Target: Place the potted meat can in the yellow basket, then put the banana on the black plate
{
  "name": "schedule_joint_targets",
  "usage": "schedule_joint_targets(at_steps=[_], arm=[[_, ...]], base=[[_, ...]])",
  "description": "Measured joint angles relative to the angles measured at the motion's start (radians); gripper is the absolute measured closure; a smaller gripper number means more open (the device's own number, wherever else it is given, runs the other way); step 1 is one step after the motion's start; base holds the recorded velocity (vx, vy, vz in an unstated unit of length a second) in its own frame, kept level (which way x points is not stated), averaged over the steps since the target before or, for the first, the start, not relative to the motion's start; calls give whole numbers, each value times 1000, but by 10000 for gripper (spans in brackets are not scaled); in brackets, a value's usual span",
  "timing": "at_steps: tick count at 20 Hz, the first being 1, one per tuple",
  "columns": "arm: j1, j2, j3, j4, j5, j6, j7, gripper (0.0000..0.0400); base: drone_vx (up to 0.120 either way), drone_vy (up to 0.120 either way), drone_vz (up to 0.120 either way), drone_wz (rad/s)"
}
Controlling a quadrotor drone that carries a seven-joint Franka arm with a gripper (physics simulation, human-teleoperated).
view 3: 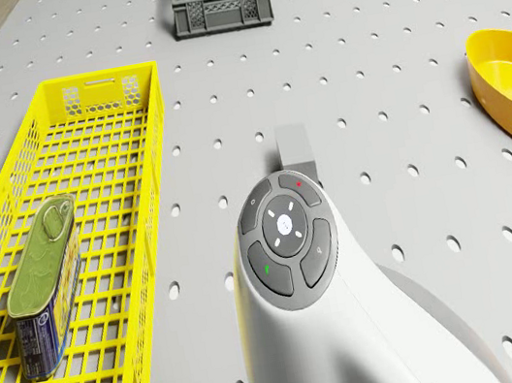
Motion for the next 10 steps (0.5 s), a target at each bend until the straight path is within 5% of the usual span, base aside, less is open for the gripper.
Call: schedule_joint_targets(at_steps=[7, 10], arm=[[0, 1, 0, 0, 0, -1, 0, 207], [0, 1, -6, 2, -6, 2, 0, 207]], base=[[-120, 0, 0, 0], [0, 0, 0, 0]])
